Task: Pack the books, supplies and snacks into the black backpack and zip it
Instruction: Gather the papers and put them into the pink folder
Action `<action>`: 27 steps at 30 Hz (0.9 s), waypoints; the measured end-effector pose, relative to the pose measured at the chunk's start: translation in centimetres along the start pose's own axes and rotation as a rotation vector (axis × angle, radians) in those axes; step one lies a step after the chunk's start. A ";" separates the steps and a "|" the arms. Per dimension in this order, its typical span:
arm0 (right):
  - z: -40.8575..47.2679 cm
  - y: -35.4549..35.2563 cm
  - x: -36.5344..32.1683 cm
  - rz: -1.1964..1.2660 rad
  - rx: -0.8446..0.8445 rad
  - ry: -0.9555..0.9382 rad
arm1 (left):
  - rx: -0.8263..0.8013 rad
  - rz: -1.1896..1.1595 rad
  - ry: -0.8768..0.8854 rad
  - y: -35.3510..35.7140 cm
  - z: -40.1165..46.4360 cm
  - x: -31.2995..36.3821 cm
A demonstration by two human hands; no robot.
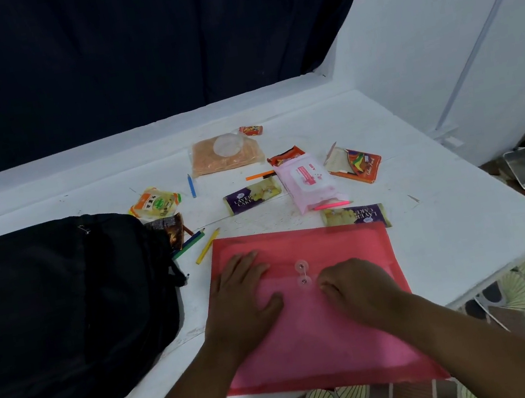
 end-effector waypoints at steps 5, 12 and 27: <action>-0.6 0.3 -1.9 0.012 -0.002 0.005 | -0.012 0.010 0.005 0.3 0.0 -0.2; -0.4 0.7 -3.8 0.017 -0.017 -0.005 | 0.018 -0.002 0.020 0.1 -0.1 -0.1; 6.8 -0.5 -3.2 0.177 -0.130 0.123 | 0.061 -0.023 0.055 0.3 -0.1 -0.5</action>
Point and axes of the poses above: each hand's wrist, its own z-axis towards the middle knuckle, its own y-axis out of the palm, x = y × z, the point moved 7 cm from there along z, towards the middle knuckle, and after that the axes turned 11 degrees about x, right-handed, at the moved point
